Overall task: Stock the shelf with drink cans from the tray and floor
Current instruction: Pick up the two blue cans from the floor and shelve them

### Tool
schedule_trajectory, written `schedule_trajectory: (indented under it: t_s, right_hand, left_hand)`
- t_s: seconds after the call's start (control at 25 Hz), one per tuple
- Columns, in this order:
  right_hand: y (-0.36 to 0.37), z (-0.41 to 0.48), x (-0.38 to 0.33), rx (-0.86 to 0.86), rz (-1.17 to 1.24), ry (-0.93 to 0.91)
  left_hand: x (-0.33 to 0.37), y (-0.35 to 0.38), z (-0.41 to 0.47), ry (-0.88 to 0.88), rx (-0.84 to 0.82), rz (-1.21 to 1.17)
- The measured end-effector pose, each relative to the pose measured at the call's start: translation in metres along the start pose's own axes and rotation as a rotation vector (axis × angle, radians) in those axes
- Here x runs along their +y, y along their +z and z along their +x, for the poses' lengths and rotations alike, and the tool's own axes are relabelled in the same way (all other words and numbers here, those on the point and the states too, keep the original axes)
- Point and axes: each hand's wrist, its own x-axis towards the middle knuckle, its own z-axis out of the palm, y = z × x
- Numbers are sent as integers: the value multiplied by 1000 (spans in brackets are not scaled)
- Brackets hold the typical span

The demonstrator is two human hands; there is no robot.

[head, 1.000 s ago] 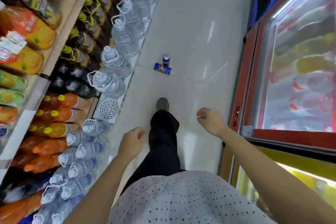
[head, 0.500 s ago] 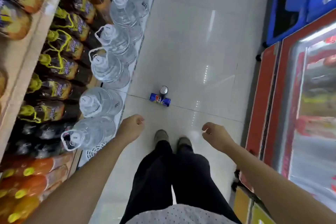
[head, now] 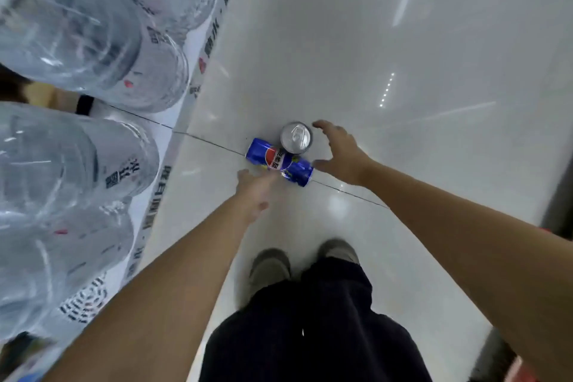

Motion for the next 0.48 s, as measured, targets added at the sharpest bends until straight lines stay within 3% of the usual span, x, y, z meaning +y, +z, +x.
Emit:
schedule_trajectory:
  t_s: [0.2, 0.32, 0.48]
  right_hand:
    - [42, 55, 16, 100, 244, -155]
    - [45, 69, 17, 115, 329, -209]
    - [35, 73, 21, 65, 376, -169]
  left_hand:
    - [-13, 60, 58, 161, 188, -229]
    - [-5, 75, 75, 159, 277, -461]
    - [4, 80, 78, 143, 302, -539]
